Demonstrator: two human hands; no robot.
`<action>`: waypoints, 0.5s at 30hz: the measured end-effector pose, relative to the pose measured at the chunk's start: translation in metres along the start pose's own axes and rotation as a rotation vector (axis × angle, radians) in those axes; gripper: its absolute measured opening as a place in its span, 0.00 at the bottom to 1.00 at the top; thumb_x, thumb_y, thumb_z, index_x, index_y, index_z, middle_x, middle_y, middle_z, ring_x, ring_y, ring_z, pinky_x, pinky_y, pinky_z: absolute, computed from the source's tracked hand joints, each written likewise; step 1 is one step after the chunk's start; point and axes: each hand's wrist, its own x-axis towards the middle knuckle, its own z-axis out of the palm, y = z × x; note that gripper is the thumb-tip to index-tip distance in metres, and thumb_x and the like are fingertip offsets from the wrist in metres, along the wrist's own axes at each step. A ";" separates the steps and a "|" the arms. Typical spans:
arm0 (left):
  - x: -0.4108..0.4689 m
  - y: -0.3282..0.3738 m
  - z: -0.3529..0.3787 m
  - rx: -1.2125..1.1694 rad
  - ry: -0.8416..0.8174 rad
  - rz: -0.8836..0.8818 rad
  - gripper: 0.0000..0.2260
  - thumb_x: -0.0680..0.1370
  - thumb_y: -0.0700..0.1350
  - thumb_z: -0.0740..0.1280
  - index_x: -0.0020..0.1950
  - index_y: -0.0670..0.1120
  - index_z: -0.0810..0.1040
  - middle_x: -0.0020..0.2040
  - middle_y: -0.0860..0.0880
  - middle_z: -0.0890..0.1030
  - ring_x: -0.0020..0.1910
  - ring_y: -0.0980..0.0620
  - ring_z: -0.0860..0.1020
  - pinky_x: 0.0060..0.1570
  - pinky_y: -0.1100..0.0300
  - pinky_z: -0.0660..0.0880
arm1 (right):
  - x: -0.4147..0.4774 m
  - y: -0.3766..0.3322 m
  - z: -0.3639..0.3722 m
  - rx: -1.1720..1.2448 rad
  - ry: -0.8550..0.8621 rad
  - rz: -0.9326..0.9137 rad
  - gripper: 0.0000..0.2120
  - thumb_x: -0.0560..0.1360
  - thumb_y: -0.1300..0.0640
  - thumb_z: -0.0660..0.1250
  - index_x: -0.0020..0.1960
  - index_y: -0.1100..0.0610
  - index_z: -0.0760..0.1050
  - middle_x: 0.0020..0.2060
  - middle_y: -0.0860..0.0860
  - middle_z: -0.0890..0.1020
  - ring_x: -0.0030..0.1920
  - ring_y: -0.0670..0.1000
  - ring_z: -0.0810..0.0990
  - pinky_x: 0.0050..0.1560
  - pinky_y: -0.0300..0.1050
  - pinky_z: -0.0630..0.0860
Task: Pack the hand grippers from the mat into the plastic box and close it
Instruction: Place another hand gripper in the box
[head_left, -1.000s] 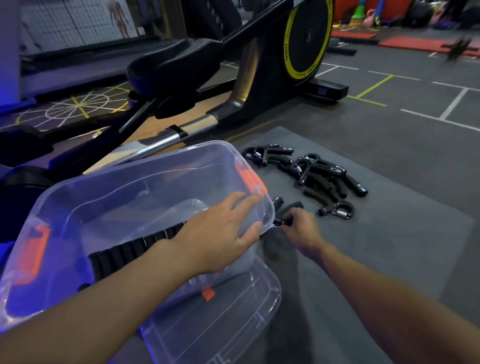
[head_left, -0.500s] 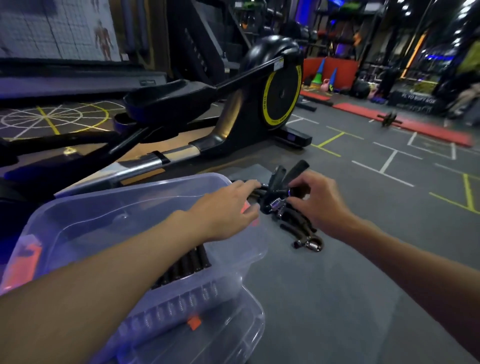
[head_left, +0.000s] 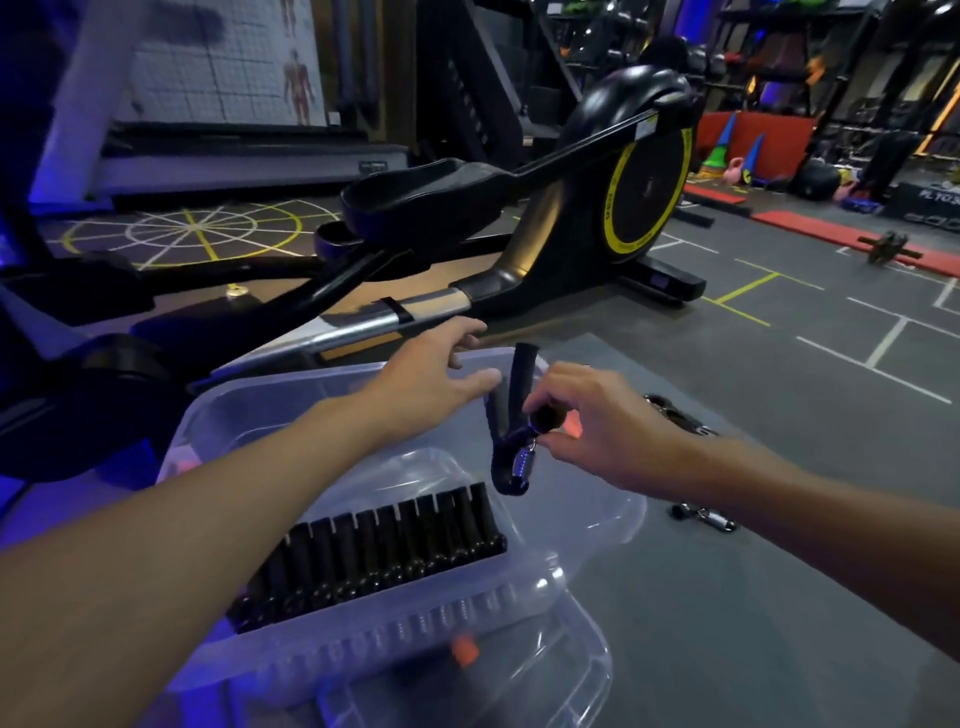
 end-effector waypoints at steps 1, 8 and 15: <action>0.001 -0.003 0.000 -0.017 -0.005 -0.017 0.26 0.75 0.53 0.72 0.72 0.55 0.68 0.61 0.55 0.75 0.54 0.55 0.78 0.58 0.55 0.75 | 0.002 -0.001 0.005 0.000 -0.038 -0.012 0.10 0.68 0.63 0.75 0.47 0.54 0.79 0.39 0.37 0.73 0.42 0.37 0.74 0.44 0.26 0.67; 0.006 -0.020 0.017 -0.036 -0.081 -0.093 0.24 0.74 0.49 0.74 0.69 0.53 0.72 0.53 0.55 0.78 0.43 0.56 0.78 0.59 0.47 0.76 | 0.008 0.007 0.029 -0.014 -0.169 -0.009 0.11 0.71 0.55 0.73 0.51 0.45 0.77 0.40 0.32 0.72 0.43 0.33 0.72 0.61 0.47 0.67; 0.013 -0.029 0.034 -0.002 -0.071 -0.139 0.16 0.75 0.42 0.73 0.62 0.45 0.78 0.56 0.49 0.81 0.43 0.57 0.79 0.45 0.60 0.78 | 0.011 0.008 0.032 -0.034 -0.244 -0.094 0.10 0.72 0.62 0.71 0.52 0.53 0.79 0.40 0.35 0.70 0.43 0.31 0.69 0.56 0.21 0.56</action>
